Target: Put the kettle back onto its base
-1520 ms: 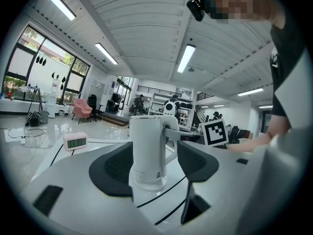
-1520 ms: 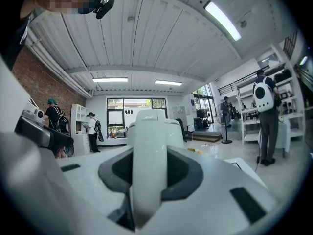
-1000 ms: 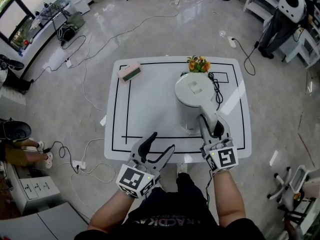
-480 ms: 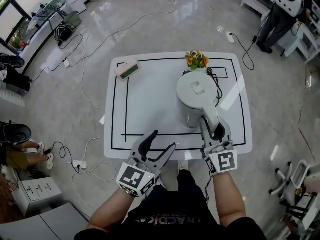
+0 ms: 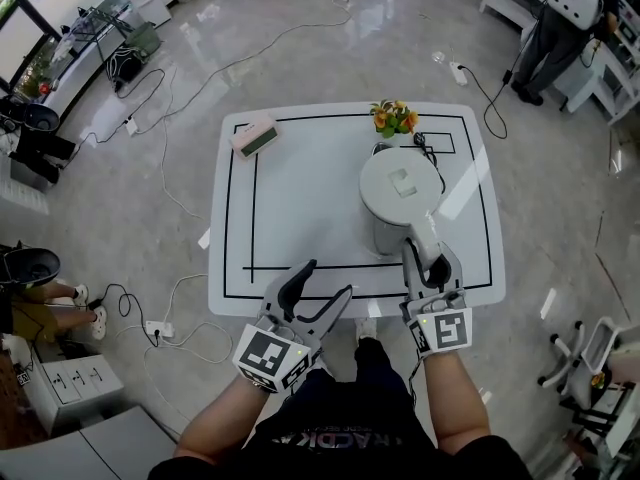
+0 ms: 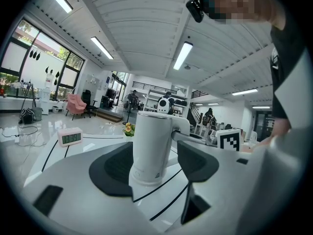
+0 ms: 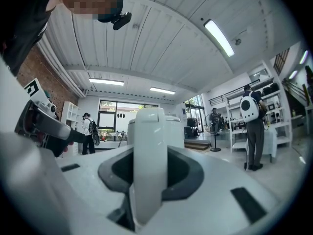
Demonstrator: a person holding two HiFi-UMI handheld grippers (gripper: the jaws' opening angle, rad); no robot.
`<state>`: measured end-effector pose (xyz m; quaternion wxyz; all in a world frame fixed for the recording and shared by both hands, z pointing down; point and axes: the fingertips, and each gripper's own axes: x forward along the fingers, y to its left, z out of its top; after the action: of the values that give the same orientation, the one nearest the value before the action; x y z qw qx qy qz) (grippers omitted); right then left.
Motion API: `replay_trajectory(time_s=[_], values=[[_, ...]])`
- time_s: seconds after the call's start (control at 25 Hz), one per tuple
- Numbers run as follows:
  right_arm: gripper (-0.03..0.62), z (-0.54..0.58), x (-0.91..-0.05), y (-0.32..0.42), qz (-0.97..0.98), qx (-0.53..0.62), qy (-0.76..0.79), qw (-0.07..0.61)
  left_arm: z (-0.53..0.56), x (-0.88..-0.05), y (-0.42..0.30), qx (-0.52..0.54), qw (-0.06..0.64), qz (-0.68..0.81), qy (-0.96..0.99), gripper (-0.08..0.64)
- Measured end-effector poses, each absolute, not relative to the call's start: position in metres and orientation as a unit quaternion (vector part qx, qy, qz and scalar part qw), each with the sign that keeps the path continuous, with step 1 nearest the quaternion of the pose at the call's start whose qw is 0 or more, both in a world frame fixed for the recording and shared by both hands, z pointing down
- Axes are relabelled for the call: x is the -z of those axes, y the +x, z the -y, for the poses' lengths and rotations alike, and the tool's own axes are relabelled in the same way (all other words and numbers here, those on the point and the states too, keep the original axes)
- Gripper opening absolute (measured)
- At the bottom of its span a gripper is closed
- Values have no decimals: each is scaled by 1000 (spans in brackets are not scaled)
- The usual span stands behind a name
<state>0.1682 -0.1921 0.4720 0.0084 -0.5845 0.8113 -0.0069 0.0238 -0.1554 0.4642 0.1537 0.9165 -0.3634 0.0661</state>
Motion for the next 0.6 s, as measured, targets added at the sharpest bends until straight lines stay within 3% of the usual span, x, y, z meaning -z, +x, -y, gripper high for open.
replay_trajectory(time_s=[0.6], values=[[115, 177, -491, 170, -800, 20, -599, -25, 151, -464, 20, -58, 157, 354, 920, 285]])
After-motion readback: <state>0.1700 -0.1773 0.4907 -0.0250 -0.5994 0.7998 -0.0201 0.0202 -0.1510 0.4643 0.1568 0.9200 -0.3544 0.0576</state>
